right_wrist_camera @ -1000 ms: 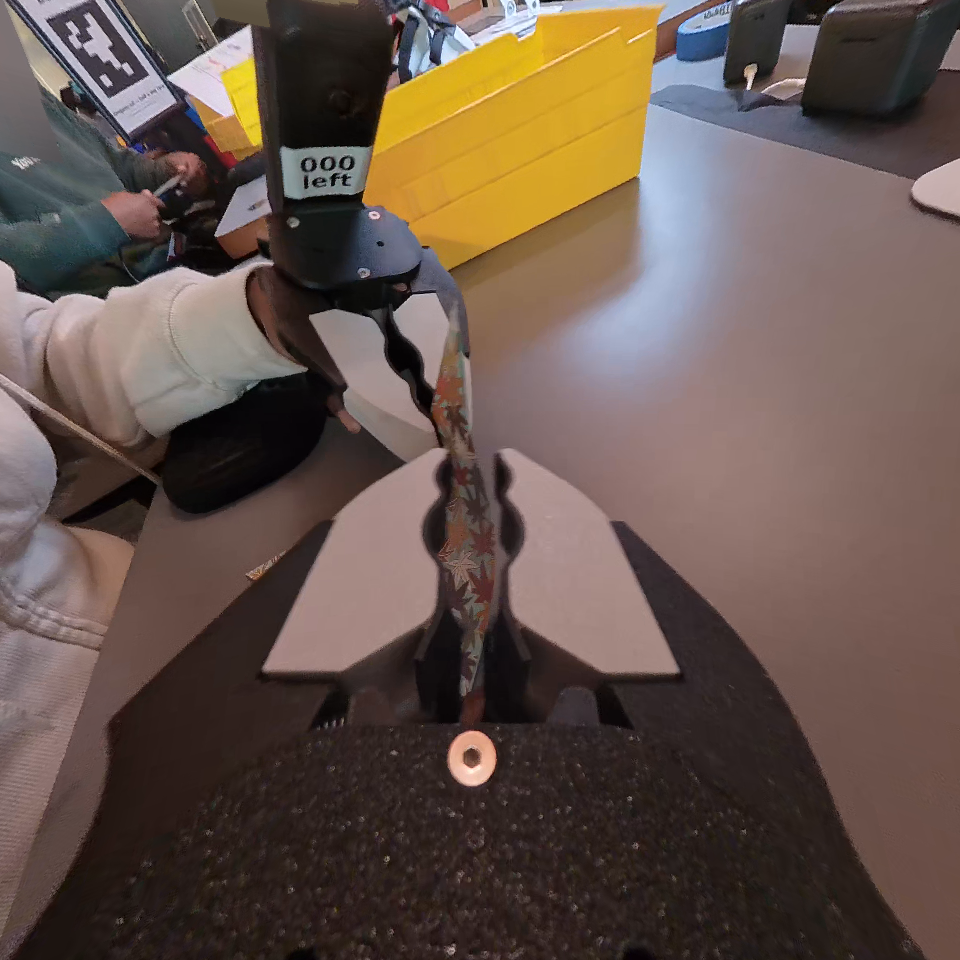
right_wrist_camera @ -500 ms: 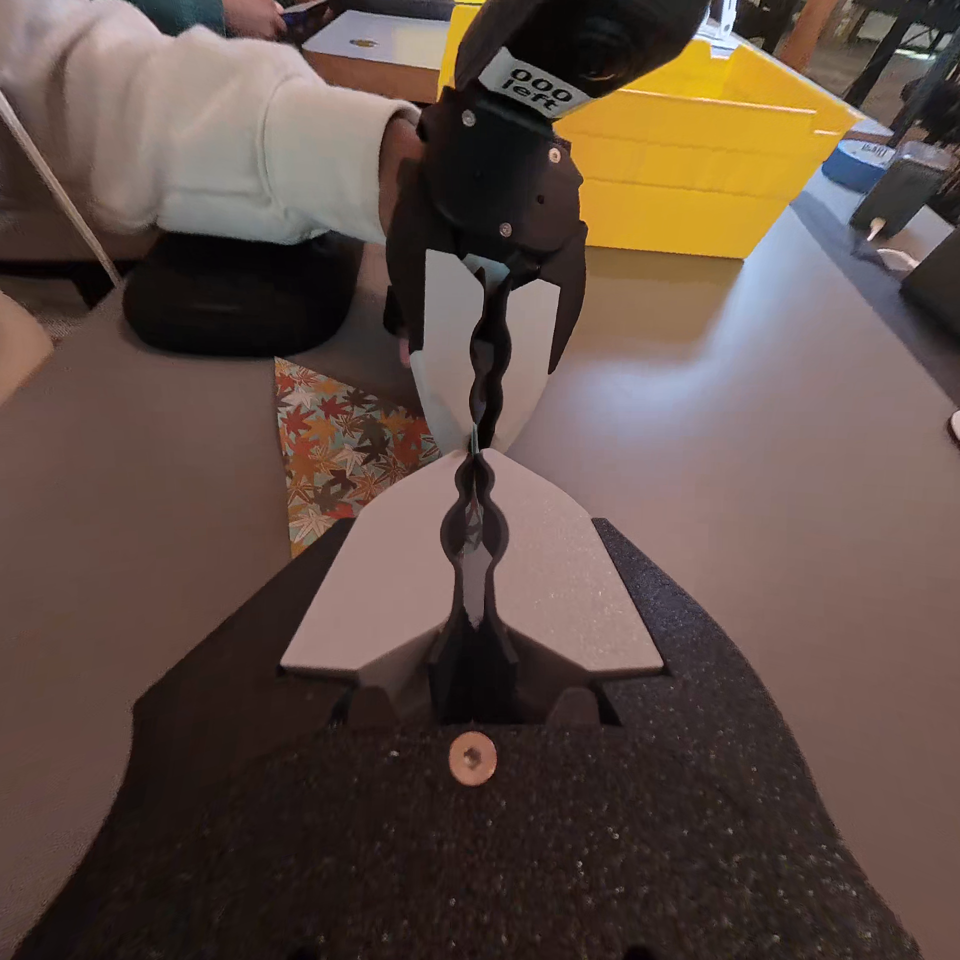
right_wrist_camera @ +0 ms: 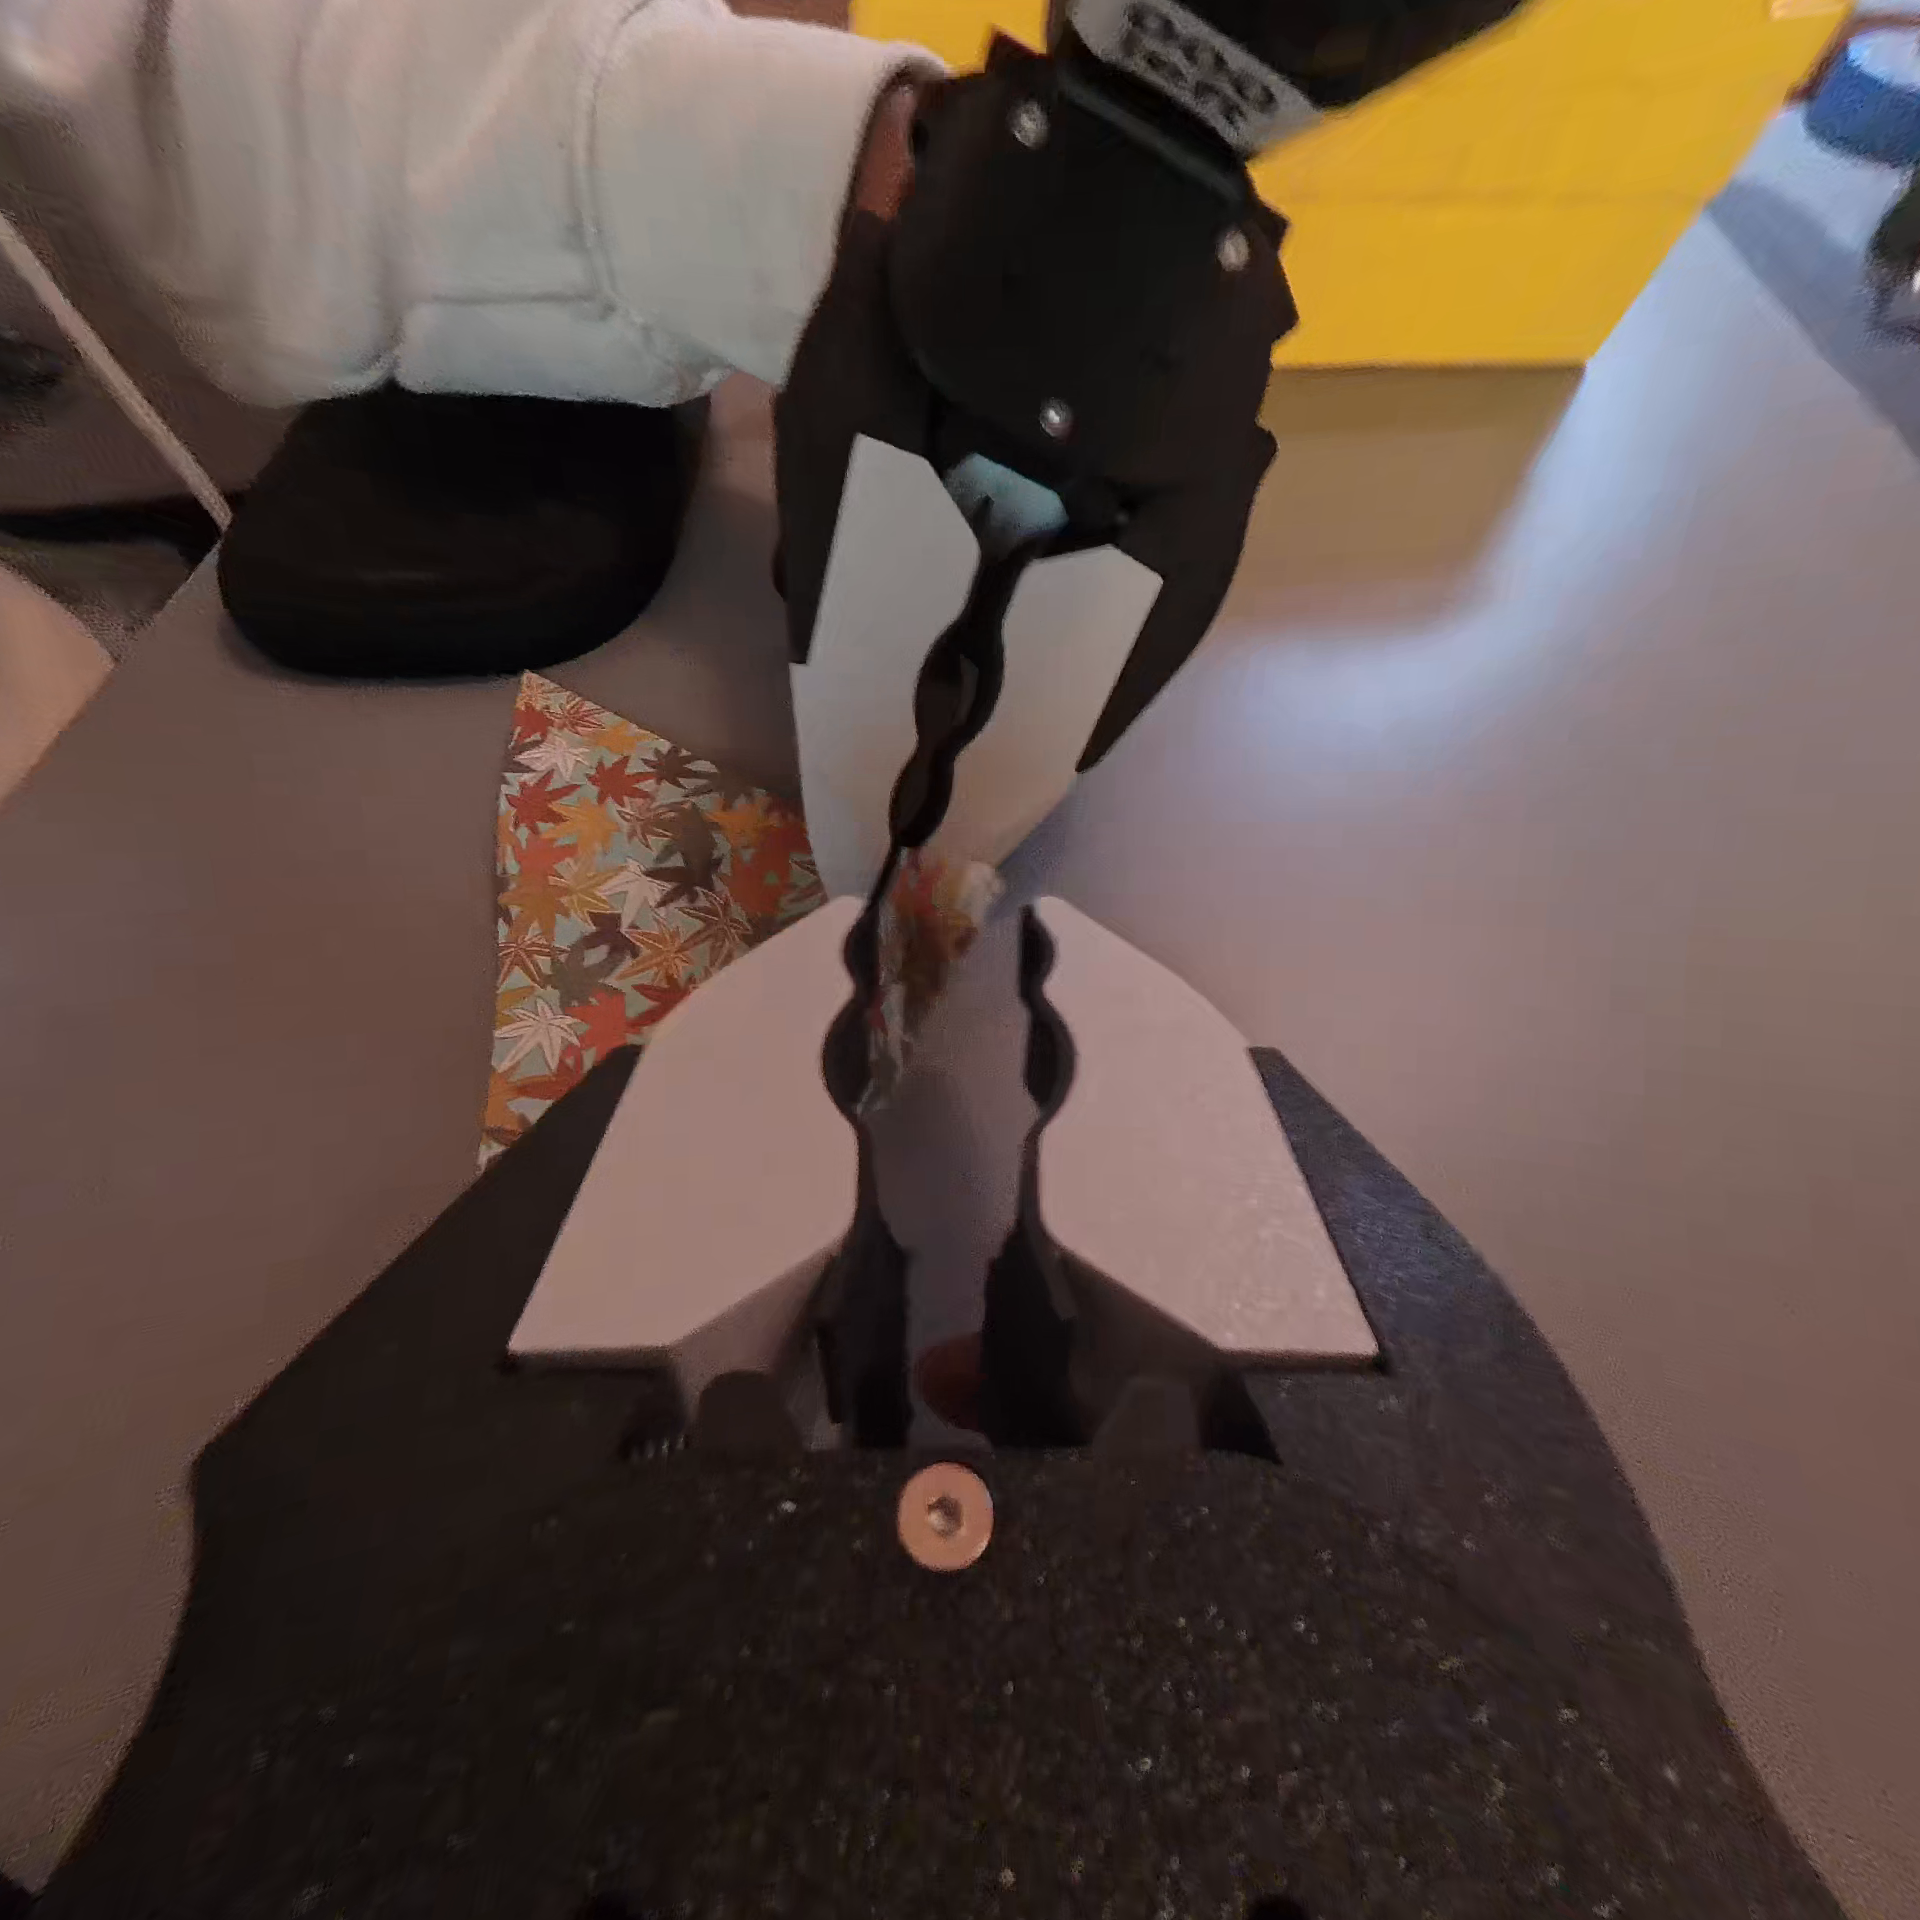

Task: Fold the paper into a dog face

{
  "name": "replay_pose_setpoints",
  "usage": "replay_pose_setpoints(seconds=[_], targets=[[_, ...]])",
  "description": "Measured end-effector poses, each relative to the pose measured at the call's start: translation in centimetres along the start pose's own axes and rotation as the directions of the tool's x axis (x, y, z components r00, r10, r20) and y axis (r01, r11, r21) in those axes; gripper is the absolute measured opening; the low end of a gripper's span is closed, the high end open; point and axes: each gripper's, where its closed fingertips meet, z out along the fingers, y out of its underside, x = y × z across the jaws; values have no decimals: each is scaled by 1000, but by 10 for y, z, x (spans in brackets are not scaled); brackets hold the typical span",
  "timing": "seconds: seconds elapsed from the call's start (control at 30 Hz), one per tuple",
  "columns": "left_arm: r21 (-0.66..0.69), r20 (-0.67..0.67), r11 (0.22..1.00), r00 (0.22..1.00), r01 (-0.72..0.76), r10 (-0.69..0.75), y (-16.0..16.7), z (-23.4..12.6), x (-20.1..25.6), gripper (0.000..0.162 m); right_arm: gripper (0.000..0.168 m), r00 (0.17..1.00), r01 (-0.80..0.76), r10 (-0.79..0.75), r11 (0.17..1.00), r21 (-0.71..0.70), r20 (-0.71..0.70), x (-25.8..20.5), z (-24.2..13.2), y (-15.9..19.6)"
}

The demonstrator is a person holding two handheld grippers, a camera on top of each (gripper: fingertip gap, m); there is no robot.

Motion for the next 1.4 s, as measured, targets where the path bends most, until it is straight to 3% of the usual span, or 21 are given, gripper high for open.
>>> replay_pose_setpoints(seconds=[0.07,0.1,0.27,0.43,0.57,0.7,0.93,1.2,1.4], targets=[[-11,1,1000,1000,-4,4,-2,2,-3,0,3,999,-13,13,1000,-3,35,-3,-2,4],[-17,7,1000,1000,8,-8,-3,4,-5,0,1,1000,5,-5,1000,19,22,-3,-4,1],[-9,173,999,984,44,-42,-7,-3,-26,11,0,983,140,-149,986,-89,-107,1,-16,17],[66,457,990,886,-123,80,-22,-25,-22,16,0,957,214,-234,969,-125,-174,-5,-22,22],[99,410,975,901,-200,143,-32,-3,29,4,0,933,271,-299,950,-156,-199,-8,-25,25],[-27,473,986,867,-164,157,-8,16,8,0,0,911,347,-371,925,-152,-179,-14,-26,23],[-39,446,984,878,-174,173,-5,16,-1,0,0,802,554,-586,801,-227,-112,-26,-29,34],[-18,409,974,887,-225,213,-19,22,11,0,1,759,596,-638,760,-260,-126,-25,-28,38],[-42,360,981,913,-191,194,-10,31,15,1,0,737,629,-661,748,-212,-143,-30,-32,32]])
